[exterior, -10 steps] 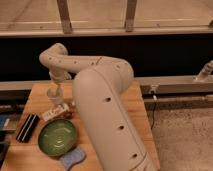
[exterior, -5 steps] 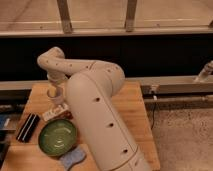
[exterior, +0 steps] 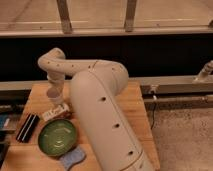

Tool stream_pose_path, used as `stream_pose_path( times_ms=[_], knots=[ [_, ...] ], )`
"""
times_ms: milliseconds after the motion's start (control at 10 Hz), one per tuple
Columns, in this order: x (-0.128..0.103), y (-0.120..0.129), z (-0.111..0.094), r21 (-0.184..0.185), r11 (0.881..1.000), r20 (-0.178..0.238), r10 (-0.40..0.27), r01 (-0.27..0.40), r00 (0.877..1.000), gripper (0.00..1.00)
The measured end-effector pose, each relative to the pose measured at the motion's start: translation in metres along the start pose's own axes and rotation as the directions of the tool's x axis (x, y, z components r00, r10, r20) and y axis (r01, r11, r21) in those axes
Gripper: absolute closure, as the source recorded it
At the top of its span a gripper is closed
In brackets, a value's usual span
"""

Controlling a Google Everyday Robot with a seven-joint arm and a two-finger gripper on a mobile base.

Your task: Pick up the ceramic cup

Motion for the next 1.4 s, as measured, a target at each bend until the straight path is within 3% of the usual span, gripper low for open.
stream_pose_path(
  times_ms=[200, 500, 800, 1100, 1400],
  knots=[
    [-0.002, 0.003, -0.012, 0.015, 1.000, 0.037, 0.001, -0.001, 0.999, 1.00],
    [-0.006, 0.003, -0.034, 0.042, 0.999, 0.080, -0.014, 0.011, 0.997, 1.00],
    [-0.021, 0.003, -0.075, 0.102, 0.994, 0.134, -0.045, 0.032, 0.990, 1.00],
    [-0.028, -0.014, -0.118, 0.170, 0.985, 0.188, -0.048, 0.016, 0.981, 1.00],
    [-0.029, -0.016, -0.124, 0.181, 0.983, 0.196, -0.048, 0.011, 0.979, 1.00]
  ],
)
